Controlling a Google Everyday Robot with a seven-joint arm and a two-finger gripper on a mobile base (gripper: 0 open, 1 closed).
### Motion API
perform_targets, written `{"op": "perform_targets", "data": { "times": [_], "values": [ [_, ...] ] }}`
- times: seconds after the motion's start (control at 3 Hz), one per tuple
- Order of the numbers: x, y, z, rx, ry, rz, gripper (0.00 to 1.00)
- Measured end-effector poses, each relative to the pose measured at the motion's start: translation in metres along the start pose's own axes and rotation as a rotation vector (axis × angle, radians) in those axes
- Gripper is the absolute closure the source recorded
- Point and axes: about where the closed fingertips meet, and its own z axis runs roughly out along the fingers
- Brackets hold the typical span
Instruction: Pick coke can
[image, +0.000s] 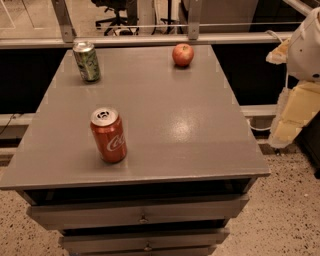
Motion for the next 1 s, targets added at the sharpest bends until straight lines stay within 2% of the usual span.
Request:
{"op": "perform_targets", "data": {
  "times": [0.33,0.67,1.0],
  "values": [
    [-0.001,0.0,0.0,0.001,-0.002,0.0,0.0],
    [-0.023,0.002,0.025,-0.035,-0.088,0.012,0.0],
    [-0.105,0.005,0.104,-0.18,-0.36,0.02,0.0]
  ]
}}
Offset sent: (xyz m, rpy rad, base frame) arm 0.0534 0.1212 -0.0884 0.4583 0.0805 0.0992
